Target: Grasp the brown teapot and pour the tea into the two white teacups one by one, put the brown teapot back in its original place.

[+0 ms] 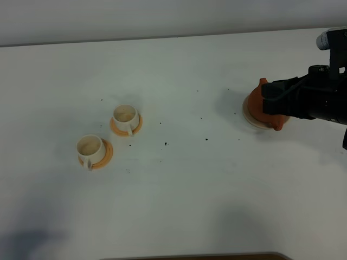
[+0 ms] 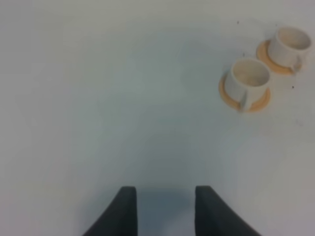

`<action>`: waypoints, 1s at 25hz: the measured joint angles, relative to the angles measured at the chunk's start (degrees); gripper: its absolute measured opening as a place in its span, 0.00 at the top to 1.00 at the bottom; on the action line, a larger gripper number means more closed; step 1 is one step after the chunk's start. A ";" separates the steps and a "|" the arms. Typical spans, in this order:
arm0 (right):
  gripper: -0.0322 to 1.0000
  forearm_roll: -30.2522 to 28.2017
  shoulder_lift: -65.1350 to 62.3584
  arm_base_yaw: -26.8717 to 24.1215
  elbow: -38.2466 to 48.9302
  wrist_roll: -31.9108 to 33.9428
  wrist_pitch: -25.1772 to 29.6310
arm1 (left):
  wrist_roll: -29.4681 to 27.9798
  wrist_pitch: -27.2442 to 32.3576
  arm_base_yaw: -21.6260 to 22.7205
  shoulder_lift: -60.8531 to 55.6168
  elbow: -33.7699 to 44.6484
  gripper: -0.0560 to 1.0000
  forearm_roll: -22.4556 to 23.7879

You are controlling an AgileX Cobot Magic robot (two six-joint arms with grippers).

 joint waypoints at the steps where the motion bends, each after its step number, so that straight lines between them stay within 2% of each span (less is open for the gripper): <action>1: 0.74 0.00 0.00 0.00 0.00 0.00 0.00 | 0.00 0.00 0.00 0.00 0.00 0.64 0.00; 8: 0.74 -0.12 0.05 0.00 -0.36 1.36 0.40 | 0.02 0.00 0.00 0.00 0.00 0.64 -0.07; 16: 0.74 -2.42 0.11 0.00 -5.86 3.07 2.42 | -1.61 0.00 0.00 0.00 0.00 0.64 0.86; 21: 0.74 -11.57 0.13 0.00 -9.51 11.14 2.86 | -2.53 0.00 0.00 0.00 0.00 0.66 1.51; 25: 0.74 -23.27 0.19 0.00 -13.56 21.98 3.87 | -2.53 0.00 0.00 0.00 0.00 0.67 1.20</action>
